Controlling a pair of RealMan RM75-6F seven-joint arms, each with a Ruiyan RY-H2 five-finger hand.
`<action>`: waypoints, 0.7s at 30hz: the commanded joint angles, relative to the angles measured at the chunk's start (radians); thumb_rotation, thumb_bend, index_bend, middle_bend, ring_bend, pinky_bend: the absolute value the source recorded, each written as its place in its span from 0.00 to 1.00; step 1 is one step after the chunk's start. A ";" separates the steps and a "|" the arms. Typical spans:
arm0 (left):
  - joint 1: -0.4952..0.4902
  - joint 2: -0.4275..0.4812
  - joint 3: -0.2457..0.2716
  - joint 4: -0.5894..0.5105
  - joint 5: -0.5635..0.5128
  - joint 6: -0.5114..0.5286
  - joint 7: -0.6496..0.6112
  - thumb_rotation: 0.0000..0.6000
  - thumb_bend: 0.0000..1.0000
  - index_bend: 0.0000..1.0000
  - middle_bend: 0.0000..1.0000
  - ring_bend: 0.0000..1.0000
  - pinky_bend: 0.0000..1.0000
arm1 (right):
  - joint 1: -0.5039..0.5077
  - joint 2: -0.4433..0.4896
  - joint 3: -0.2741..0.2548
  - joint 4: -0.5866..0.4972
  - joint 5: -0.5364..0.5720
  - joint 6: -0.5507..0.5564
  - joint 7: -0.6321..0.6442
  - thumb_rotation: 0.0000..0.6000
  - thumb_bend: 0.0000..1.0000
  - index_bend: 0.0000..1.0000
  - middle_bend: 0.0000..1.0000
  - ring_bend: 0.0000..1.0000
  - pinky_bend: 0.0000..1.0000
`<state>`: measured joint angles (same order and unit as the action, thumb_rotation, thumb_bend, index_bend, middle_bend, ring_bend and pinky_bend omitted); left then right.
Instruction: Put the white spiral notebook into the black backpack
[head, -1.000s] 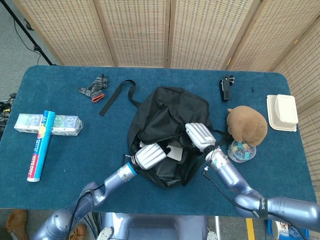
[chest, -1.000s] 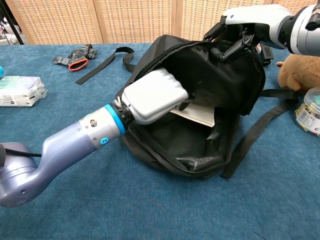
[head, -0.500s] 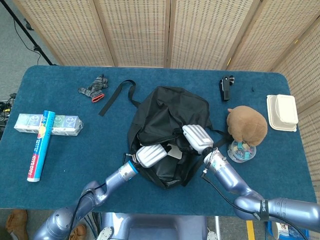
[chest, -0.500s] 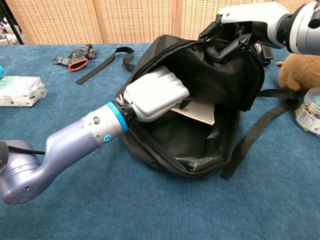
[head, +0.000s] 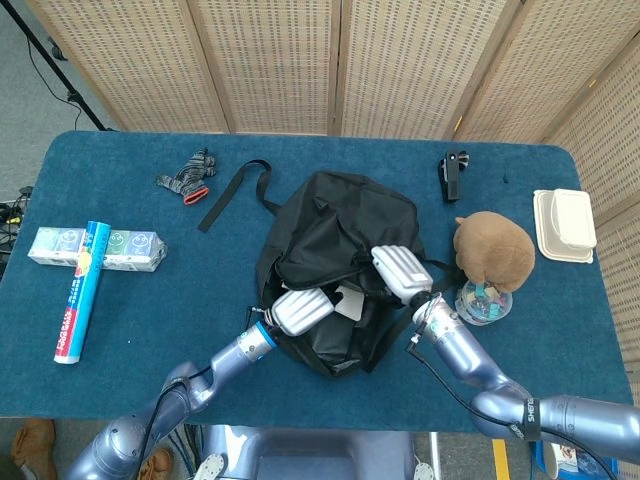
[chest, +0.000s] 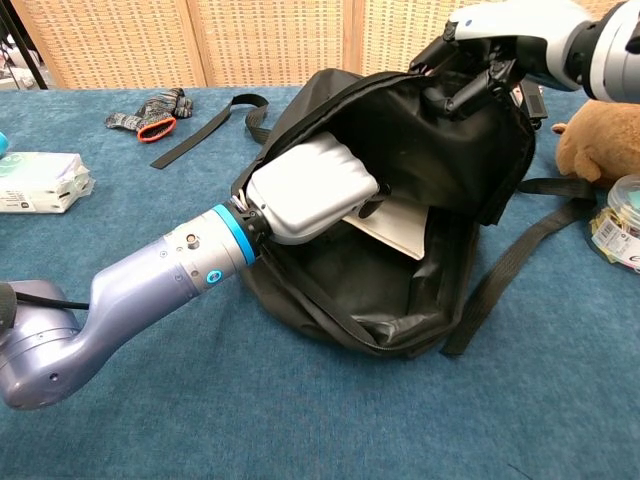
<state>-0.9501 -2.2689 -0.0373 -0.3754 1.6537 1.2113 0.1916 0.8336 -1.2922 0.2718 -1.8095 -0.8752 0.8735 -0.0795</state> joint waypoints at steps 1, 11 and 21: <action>0.013 0.003 0.016 0.005 0.009 0.025 -0.037 1.00 0.37 0.36 0.21 0.26 0.60 | -0.002 -0.007 -0.004 0.015 -0.003 0.000 0.007 1.00 0.69 0.55 0.59 0.52 0.66; 0.048 0.071 0.062 -0.046 0.040 0.079 -0.134 1.00 0.13 0.28 0.12 0.20 0.60 | -0.002 -0.027 -0.003 0.068 0.009 0.000 0.019 1.00 0.69 0.55 0.59 0.52 0.66; 0.091 0.166 0.110 -0.115 0.090 0.199 -0.265 1.00 0.10 0.28 0.12 0.20 0.60 | 0.000 -0.048 -0.005 0.114 0.030 0.010 0.003 1.00 0.69 0.55 0.59 0.52 0.66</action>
<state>-0.8677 -2.1138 0.0650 -0.4821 1.7354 1.3980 -0.0622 0.8333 -1.3380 0.2666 -1.6973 -0.8477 0.8823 -0.0743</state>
